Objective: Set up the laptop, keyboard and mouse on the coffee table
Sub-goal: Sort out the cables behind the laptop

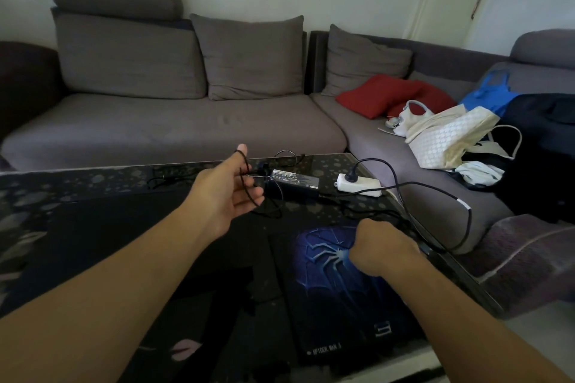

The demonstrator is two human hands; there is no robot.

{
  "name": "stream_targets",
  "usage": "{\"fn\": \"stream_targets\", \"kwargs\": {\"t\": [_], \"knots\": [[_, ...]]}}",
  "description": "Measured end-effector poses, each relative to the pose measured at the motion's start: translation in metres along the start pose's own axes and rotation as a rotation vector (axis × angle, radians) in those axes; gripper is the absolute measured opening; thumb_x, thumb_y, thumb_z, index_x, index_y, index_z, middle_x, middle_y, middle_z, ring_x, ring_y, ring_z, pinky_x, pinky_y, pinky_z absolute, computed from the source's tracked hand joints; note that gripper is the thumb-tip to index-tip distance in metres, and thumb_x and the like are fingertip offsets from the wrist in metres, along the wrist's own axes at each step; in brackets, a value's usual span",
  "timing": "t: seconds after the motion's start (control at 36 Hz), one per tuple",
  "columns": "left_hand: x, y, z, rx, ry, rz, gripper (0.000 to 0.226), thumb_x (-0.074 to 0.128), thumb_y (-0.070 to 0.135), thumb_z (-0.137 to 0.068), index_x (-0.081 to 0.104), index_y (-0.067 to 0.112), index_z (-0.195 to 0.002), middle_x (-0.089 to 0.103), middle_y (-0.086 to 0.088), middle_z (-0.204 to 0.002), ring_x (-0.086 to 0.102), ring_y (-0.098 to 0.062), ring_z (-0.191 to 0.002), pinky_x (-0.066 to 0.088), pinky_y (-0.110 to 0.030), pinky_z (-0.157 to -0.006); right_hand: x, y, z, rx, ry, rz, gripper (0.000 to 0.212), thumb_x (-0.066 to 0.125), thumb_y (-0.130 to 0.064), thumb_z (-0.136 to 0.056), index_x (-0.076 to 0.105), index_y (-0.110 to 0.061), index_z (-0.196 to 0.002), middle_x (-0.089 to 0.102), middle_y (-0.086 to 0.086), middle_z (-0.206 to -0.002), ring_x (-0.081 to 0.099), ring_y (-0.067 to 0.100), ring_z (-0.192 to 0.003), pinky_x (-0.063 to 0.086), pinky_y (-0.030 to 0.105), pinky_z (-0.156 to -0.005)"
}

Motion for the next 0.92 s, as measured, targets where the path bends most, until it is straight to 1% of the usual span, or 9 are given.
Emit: {"fn": "stream_targets", "kwargs": {"t": [0.08, 0.17, 0.25, 0.36, 0.47, 0.61, 0.69, 0.78, 0.92], "knots": [[0.006, -0.003, 0.003, 0.041, -0.089, -0.077, 0.030, 0.073, 0.040, -0.094, 0.071, 0.013, -0.108, 0.081, -0.005, -0.099, 0.062, -0.014, -0.060, 0.053, -0.030, -0.061, -0.005, -0.014, -0.001, -0.098, 0.022, -0.168, 0.006, 0.061, -0.013, -0.091, 0.055, -0.016, -0.092, 0.061, 0.003, -0.096, 0.061, 0.021, -0.088, 0.054, 0.034, -0.079], [0.015, -0.009, 0.007, 0.090, -0.193, -0.097, 0.021, 0.075, 0.026, -0.094, 0.074, 0.014, -0.112, 0.078, -0.012, -0.115, 0.055, -0.012, -0.056, 0.044, -0.025, -0.053, -0.011, -0.034, -0.002, -0.218, 0.052, -0.468, 0.049, 0.061, -0.001, -0.085, 0.058, -0.014, -0.133, 0.063, 0.005, -0.120, 0.064, 0.021, -0.107, 0.056, 0.034, -0.091], [0.028, -0.018, 0.013, 0.097, -0.278, -0.116, 0.037, 0.078, 0.014, -0.090, 0.066, 0.021, -0.125, 0.076, -0.008, -0.099, 0.061, -0.014, -0.063, 0.046, -0.025, -0.051, -0.021, -0.059, 0.003, -0.348, 0.078, -0.781, 0.064, 0.068, 0.006, -0.085, 0.054, -0.019, -0.142, 0.058, 0.000, -0.123, 0.067, 0.018, -0.107, 0.056, 0.028, -0.090], [0.038, -0.026, 0.016, 0.124, -0.346, -0.270, 0.075, 0.089, 0.016, -0.081, 0.050, 0.036, -0.141, 0.078, -0.012, -0.112, 0.064, -0.024, -0.078, 0.051, -0.032, -0.056, -0.027, -0.081, 0.013, -0.520, 0.065, -1.010, 0.064, 0.074, 0.007, -0.085, 0.055, -0.021, -0.140, 0.066, -0.004, -0.120, 0.072, 0.010, -0.107, 0.061, 0.030, -0.093], [0.041, -0.023, 0.021, 0.186, -0.331, -0.435, 0.034, 0.081, 0.030, -0.090, 0.071, 0.029, -0.122, 0.079, -0.010, -0.103, 0.061, -0.026, -0.075, 0.051, -0.034, -0.060, -0.028, -0.087, 0.016, -0.563, 0.126, -0.962, 0.040, 0.074, 0.002, -0.090, 0.066, -0.021, -0.121, 0.072, -0.010, -0.099, 0.073, -0.002, -0.086, 0.058, 0.018, -0.076], [0.047, -0.027, 0.033, 0.081, -0.405, -0.512, 0.036, 0.054, 0.046, -0.106, 0.075, 0.018, -0.115, 0.080, -0.011, -0.099, 0.069, -0.022, -0.075, 0.050, -0.029, -0.054, -0.034, -0.071, 0.005, -0.358, 0.275, -1.074, 0.007, 0.063, -0.013, -0.104, 0.068, -0.015, -0.108, 0.074, 0.004, -0.086, 0.072, 0.016, -0.061, 0.064, 0.039, -0.059], [0.046, -0.033, 0.035, -0.023, -0.455, -0.535, 0.051, 0.045, 0.057, -0.106, 0.073, 0.018, -0.121, 0.080, -0.007, -0.108, 0.071, -0.024, -0.080, 0.051, -0.031, -0.058, -0.031, -0.059, 0.000, -0.220, 0.233, -1.312, 0.011, 0.067, -0.012, -0.102, 0.061, -0.012, -0.111, 0.077, 0.013, -0.084, 0.079, 0.026, -0.070, 0.067, 0.049, -0.072], [0.045, -0.035, 0.034, -0.056, -0.457, -0.483, 0.049, 0.038, 0.053, -0.109, 0.070, 0.021, -0.127, 0.080, -0.006, -0.114, 0.074, -0.031, -0.088, 0.055, -0.036, -0.065, -0.031, -0.060, 0.003, -0.261, 0.179, -1.394, 0.016, 0.069, -0.006, -0.099, 0.060, -0.011, -0.111, 0.081, 0.008, -0.096, 0.080, 0.021, -0.088, 0.066, 0.034, -0.081], [0.046, -0.034, 0.025, -0.069, -0.389, -0.178, 0.043, 0.051, 0.046, -0.106, 0.070, 0.018, -0.132, 0.077, -0.006, -0.125, 0.071, -0.028, -0.119, 0.052, -0.046, -0.103, -0.031, -0.085, 0.020, -0.470, 0.206, -1.046, 0.007, 0.078, -0.018, -0.092, 0.070, -0.017, -0.094, 0.075, -0.013, -0.096, 0.070, 0.003, -0.090, 0.056, 0.018, -0.078]]}}
Point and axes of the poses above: each hand's wrist, its own z-axis away from the middle knuckle, its own x-axis out of the palm, y = z × x, the point moved 7 cm from there along -z, towards the middle knuckle
